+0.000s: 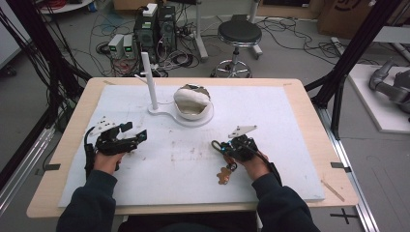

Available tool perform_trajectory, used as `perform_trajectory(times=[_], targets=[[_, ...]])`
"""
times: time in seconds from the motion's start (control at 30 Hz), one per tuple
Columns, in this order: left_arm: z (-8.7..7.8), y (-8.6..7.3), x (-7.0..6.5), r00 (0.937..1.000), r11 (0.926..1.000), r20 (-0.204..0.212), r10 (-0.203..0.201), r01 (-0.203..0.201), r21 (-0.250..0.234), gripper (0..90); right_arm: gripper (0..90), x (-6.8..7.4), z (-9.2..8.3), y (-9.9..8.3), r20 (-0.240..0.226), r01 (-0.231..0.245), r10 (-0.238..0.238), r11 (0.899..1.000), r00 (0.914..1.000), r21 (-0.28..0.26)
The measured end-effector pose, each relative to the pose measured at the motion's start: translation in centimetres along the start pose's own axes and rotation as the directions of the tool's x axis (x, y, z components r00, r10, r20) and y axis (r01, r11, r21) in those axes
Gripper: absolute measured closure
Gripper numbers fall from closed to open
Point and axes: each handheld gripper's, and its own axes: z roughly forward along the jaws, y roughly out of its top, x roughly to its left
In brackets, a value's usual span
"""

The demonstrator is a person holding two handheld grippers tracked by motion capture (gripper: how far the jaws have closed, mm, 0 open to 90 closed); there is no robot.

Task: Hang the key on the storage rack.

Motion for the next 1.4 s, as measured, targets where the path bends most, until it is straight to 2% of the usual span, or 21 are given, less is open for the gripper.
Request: perform_trajectory(times=[0.1, 0.13, 0.2, 0.23, 0.3, 0.4, 0.47, 0.53, 0.77, 0.83, 0.87, 0.9, 0.97, 1.03, 1.1, 1.2, 1.33, 1.4], targets=[[0.0, 0.0, 0.0, 1.0000, 1.0000, -0.003, 0.001, -0.001, -0.001, 22.4, 84.0, -0.8, -0.3, -0.3, 0.038, -0.046, 0.047, 0.999, 0.9982, -0.021], [0.0, 0.0, 0.0, 1.0000, 1.0000, -0.003, 0.000, 0.000, 0.000, 22.4, 79.8, -1.0, -0.3, -0.3, 0.032, -0.050, 0.051, 0.998, 0.9982, -0.023], [0.0, 0.0, 0.0, 1.0000, 1.0000, -0.001, 0.000, 0.000, -0.001, 22.4, 63.7, -1.0, -0.5, -0.4, 0.040, -0.065, 0.066, 0.998, 0.9971, -0.025], [-0.1, 0.0, 0.0, 1.0000, 1.0000, -0.001, -0.002, 0.002, 0.000, 22.4, 60.9, -1.0, -0.7, -0.4, 0.030, -0.069, 0.070, 0.997, 0.9971, -0.034], [-0.1, 0.0, 0.0, 1.0000, 1.0000, -0.003, -0.003, 0.003, -0.003, 22.4, 53.8, -0.9, -1.2, -0.3, 0.031, -0.047, 0.048, 0.998, 0.9984, -0.037], [-0.1, 0.0, 0.0, 1.0000, 1.0000, -0.001, -0.004, 0.004, 0.000, 22.4, 49.4, -0.7, -1.7, -0.6, 0.016, -0.029, 0.028, 0.999, 0.9995, 0.027], [0.0, 0.0, 0.0, 1.0000, 1.0000, 0.001, -0.003, 0.003, 0.001, 22.4, 48.4, -0.7, -1.5, -1.0, 0.014, -0.033, 0.032, 0.996, 0.9994, 0.088], [-0.1, 0.0, 0.0, 1.0000, 1.0000, 0.000, -0.005, 0.005, -0.002, 22.7, 49.6, -0.8, -1.2, -1.2, -0.012, -0.064, 0.066, 0.990, 0.9978, 0.123], [-0.1, 0.0, 0.0, 1.0000, 1.0000, -0.002, -0.004, 0.004, 0.000, 22.7, 51.7, -0.2, -1.3, -1.0, 0.010, -0.014, 0.012, 0.987, 0.9999, 0.163], [-0.1, 0.0, 0.0, 1.0000, 1.0000, -0.003, -0.001, 0.001, 0.000, 22.7, 51.7, -0.2, -1.4, -0.8, -0.014, 0.026, -0.024, 0.983, 0.9996, 0.183], [-0.1, 0.0, 0.0, 1.0000, 1.0000, -0.003, -0.002, 0.002, 0.000, 22.7, 51.7, -0.3, -1.5, -0.9, -0.027, 0.027, -0.022, 0.981, 0.9994, 0.191], [-0.1, 0.0, 0.0, 1.0000, 1.0000, -0.002, -0.002, 0.002, -0.001, 22.6, 52.2, -0.3, -1.5, -0.9, -0.030, 0.044, -0.039, 0.982, 0.9988, 0.185], [-0.1, 0.0, 0.0, 1.0000, 1.0000, -0.002, -0.001, 0.001, -0.001, 22.7, 59.3, -0.3, -1.7, -0.9, -0.037, 0.043, -0.037, 0.981, 0.9987, 0.191], [-0.1, 0.0, 0.0, 1.0000, 1.0000, -0.003, -0.002, 0.002, 0.001, 22.7, 62.4, -0.2, -1.7, -1.0, -0.034, 0.048, -0.042, 0.981, 0.9985, 0.187], [-0.1, 0.0, 0.0, 1.0000, 1.0000, -0.002, 0.000, 0.000, 0.002, 22.8, 65.5, -0.3, -1.8, -1.0, -0.044, 0.045, -0.037, 0.983, 0.9983, 0.178], [-0.1, 0.0, 0.0, 1.0000, 1.0000, -0.004, 0.001, -0.001, 0.000, 23.0, 69.4, -0.3, -1.7, -1.0, -0.035, 0.034, -0.029, 0.985, 0.9990, 0.169], [-0.1, 0.0, 0.1, 1.0000, 1.0000, -0.003, -0.005, 0.005, -0.003, 23.1, 71.2, 0.0, -1.7, -0.9, -0.013, 0.060, -0.059, 0.987, 0.9982, 0.146], [-0.1, 0.0, 0.1, 1.0000, 1.0000, -0.004, -0.004, 0.004, -0.003, 23.2, 71.7, 0.1, -1.9, -0.7, -0.001, 0.086, -0.087, 0.990, 0.9962, 0.114]])
